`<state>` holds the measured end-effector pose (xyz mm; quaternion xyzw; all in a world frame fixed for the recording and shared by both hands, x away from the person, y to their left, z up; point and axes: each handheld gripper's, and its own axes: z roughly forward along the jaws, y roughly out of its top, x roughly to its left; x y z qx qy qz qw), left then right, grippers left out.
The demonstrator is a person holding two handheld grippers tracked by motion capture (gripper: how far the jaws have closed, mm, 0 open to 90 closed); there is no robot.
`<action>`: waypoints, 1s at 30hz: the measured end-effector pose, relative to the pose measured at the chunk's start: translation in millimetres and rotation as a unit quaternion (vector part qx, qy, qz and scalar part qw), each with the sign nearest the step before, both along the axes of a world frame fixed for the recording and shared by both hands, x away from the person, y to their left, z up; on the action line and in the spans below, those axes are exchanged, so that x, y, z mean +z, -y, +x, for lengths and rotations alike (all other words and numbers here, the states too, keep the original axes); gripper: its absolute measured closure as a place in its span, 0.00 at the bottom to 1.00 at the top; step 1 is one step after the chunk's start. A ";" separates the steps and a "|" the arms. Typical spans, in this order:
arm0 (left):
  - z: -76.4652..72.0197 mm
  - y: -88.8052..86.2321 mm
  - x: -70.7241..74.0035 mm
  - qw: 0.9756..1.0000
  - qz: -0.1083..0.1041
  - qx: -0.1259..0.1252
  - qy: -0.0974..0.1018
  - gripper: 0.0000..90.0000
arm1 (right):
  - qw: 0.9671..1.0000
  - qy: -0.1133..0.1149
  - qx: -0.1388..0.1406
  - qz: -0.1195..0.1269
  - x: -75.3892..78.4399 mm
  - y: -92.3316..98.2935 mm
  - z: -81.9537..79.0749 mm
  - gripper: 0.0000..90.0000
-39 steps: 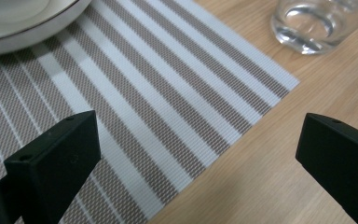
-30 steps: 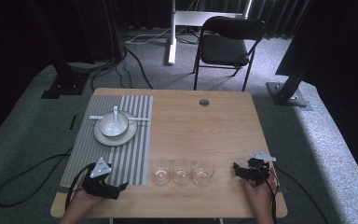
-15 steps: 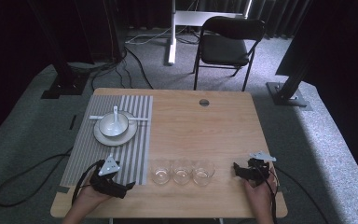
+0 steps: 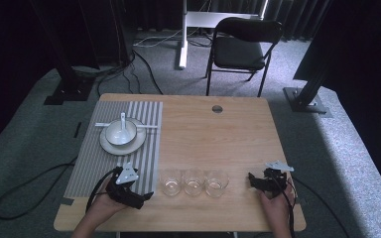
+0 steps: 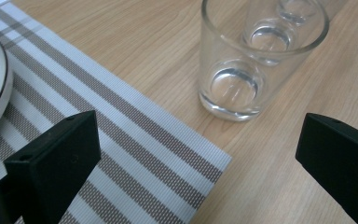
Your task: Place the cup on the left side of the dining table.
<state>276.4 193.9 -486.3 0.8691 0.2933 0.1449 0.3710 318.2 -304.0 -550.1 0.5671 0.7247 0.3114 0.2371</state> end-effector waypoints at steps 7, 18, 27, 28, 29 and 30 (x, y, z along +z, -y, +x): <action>3.7 11.1 6.1 1.000 -0.005 -0.017 0.000 0.00 | 1.000 0.000 0.000 0.000 0.0 0.0 0.0 0.13; 11.5 32.4 11.0 0.999 -0.002 -0.039 0.001 0.00 | 1.000 0.000 0.000 0.000 0.0 0.0 0.0 0.13; 19.2 50.4 15.2 0.998 -0.005 -0.057 -0.001 0.00 | 1.000 0.000 0.000 0.000 0.0 0.1 0.0 0.13; 20.0 52.6 15.9 0.998 -0.003 -0.060 -0.001 0.00 | 1.000 0.000 0.000 0.000 0.0 0.1 0.0 0.13; 20.9 55.0 16.6 0.998 -0.003 -0.061 -0.001 0.00 | 1.000 0.000 0.000 0.000 0.0 0.1 0.0 0.13; 21.6 57.4 17.4 0.998 -0.001 -0.063 0.001 0.00 | 1.000 0.000 0.000 0.000 0.0 0.0 0.0 0.13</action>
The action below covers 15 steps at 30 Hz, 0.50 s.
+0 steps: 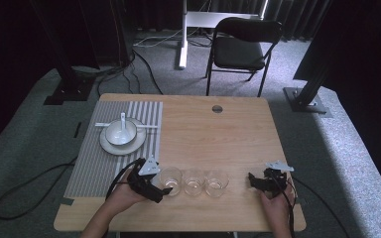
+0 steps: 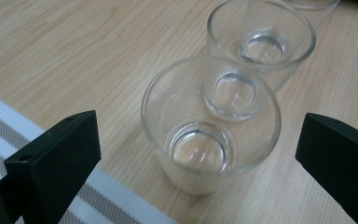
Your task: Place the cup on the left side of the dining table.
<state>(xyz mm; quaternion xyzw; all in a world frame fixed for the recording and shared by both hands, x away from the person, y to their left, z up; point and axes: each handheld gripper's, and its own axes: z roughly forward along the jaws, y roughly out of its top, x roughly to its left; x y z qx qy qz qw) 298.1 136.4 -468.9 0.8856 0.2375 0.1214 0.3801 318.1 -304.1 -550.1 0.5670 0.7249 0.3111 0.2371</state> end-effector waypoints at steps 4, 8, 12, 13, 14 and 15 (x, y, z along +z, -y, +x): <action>3.5 8.6 2.1 1.000 0.006 -0.008 0.000 0.00 | 1.000 0.000 0.000 0.000 0.0 0.1 0.0 0.13; 6.8 14.6 3.9 1.000 -0.004 -0.017 -0.007 0.00 | 1.000 0.001 0.000 0.000 -0.1 0.0 0.0 0.13; 9.7 21.7 4.3 1.000 0.000 -0.020 -0.009 0.00 | 1.000 0.001 0.000 0.000 -0.1 0.0 0.0 0.13; 10.1 23.5 4.8 1.000 0.003 -0.021 -0.007 0.00 | 1.000 0.001 0.000 0.000 -0.1 0.0 0.0 0.13; 10.5 25.2 5.3 1.000 0.003 -0.024 -0.008 0.00 | 1.000 0.001 0.000 0.000 -0.1 0.1 0.0 0.13; 10.6 27.0 5.8 1.000 0.004 -0.023 -0.005 0.00 | 1.000 0.001 0.000 0.000 -0.1 0.1 0.1 0.13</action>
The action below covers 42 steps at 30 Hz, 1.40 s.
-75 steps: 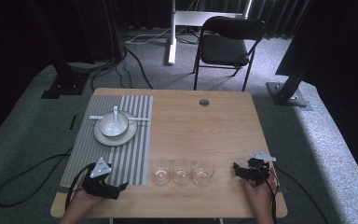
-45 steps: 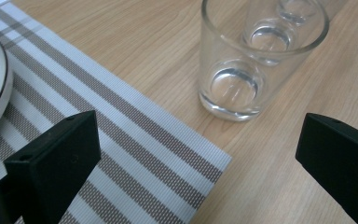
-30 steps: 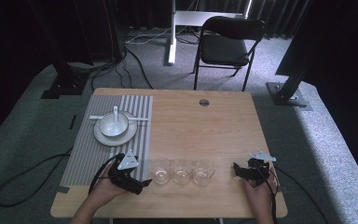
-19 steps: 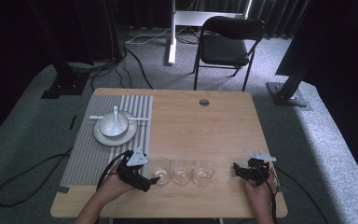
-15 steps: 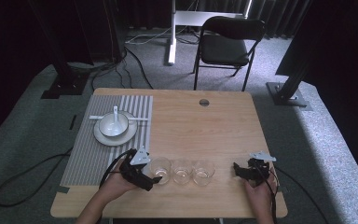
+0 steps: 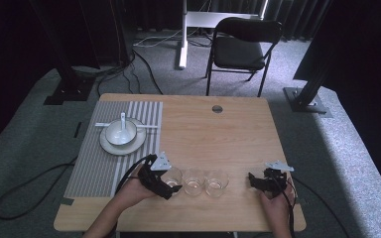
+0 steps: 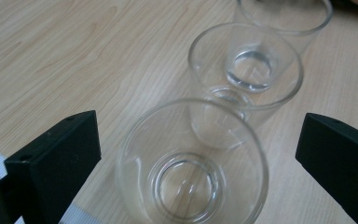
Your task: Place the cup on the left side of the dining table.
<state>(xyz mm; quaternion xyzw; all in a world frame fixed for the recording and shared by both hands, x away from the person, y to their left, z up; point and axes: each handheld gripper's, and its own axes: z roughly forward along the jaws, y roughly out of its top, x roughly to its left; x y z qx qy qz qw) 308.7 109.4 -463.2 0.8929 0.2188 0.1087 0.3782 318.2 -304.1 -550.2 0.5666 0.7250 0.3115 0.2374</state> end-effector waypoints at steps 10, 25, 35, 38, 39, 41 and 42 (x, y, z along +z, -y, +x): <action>1.9 18.4 -0.2 1.000 0.015 -0.018 -0.001 0.00 | 1.000 0.000 0.000 0.000 0.0 0.0 0.0 0.13; 5.8 46.2 3.7 0.999 0.020 -0.046 -0.004 0.00 | 1.000 0.000 0.000 0.000 0.0 0.0 0.0 0.13; 9.6 63.9 9.3 0.998 0.011 -0.066 -0.012 0.00 | 1.000 0.000 0.000 0.000 0.0 0.0 0.0 0.13; 11.1 70.2 12.2 0.997 0.012 -0.073 -0.013 0.00 | 1.000 0.000 0.000 0.000 0.0 0.0 0.0 0.13; 11.4 72.8 12.8 0.997 0.015 -0.075 -0.012 0.00 | 1.000 0.000 0.000 0.000 0.0 0.0 0.0 0.13; 11.8 78.3 12.7 0.997 0.019 -0.080 -0.014 0.00 | 1.000 0.000 0.000 0.000 0.0 0.0 0.0 0.13; 11.9 80.9 12.5 0.996 0.021 -0.082 -0.014 0.00 | 1.000 0.000 0.000 0.000 0.0 0.0 0.0 0.13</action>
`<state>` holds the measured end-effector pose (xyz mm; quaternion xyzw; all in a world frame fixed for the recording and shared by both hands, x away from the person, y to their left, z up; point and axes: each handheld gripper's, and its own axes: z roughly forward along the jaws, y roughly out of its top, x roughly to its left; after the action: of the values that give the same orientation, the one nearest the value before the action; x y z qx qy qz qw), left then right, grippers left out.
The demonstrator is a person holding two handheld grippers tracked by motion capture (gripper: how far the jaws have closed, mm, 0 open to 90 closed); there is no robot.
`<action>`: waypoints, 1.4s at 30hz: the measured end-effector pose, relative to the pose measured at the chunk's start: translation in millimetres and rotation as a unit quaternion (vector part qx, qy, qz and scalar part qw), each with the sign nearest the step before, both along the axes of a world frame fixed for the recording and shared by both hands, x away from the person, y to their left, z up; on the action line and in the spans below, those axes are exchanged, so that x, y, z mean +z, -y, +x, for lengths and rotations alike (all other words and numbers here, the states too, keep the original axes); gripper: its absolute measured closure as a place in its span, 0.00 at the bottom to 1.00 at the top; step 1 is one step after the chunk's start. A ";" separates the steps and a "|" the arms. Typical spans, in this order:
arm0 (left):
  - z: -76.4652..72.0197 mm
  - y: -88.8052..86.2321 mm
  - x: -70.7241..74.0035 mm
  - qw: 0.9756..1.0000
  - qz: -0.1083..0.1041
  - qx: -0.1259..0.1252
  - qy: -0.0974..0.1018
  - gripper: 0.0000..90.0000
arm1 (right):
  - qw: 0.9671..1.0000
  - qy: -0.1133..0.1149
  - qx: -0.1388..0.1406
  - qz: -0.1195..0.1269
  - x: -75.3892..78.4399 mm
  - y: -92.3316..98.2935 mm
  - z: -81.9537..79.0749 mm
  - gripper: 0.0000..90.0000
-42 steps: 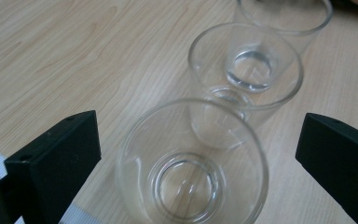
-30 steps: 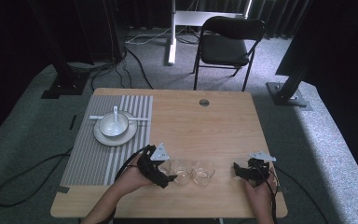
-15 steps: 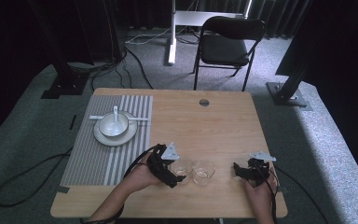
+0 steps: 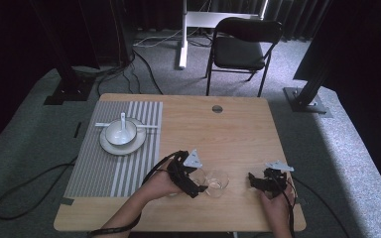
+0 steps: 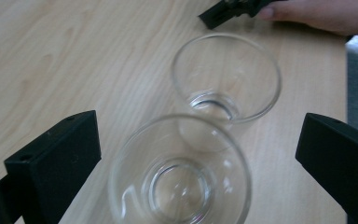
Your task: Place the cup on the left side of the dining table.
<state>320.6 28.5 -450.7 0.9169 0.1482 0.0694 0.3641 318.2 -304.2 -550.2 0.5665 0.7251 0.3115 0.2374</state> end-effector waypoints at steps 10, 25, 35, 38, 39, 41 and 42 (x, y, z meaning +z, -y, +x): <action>2.6 22.1 -8.1 1.000 0.021 -0.014 -0.008 0.00 | 1.000 0.000 0.000 0.000 0.0 0.0 0.0 0.13; 2.2 50.3 -10.9 0.998 0.064 -0.026 0.000 0.04 | 1.000 0.000 0.000 0.000 0.0 0.0 0.0 0.13; 5.9 68.2 -14.0 0.995 0.096 -0.021 -0.004 0.08 | 1.000 0.000 0.000 0.000 0.0 0.0 0.0 0.13; 6.8 70.8 -15.5 0.995 0.102 -0.019 -0.005 0.09 | 1.000 0.000 0.000 0.000 0.0 0.1 0.0 0.13; 6.9 71.7 -16.1 0.994 0.106 -0.020 -0.006 0.11 | 1.000 0.000 0.000 0.000 0.0 0.0 0.0 0.13; 7.4 73.5 -17.6 0.993 0.114 -0.024 -0.008 0.11 | 1.000 0.000 0.000 0.000 0.0 0.0 0.0 0.13; 7.7 74.5 -18.1 0.993 0.116 -0.023 -0.009 0.11 | 1.000 0.000 0.000 0.000 0.0 0.1 0.0 0.13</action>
<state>328.3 -46.0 -468.8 0.9567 0.1213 0.0694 0.2554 318.2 -304.2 -550.2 0.5663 0.7252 0.3114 0.2373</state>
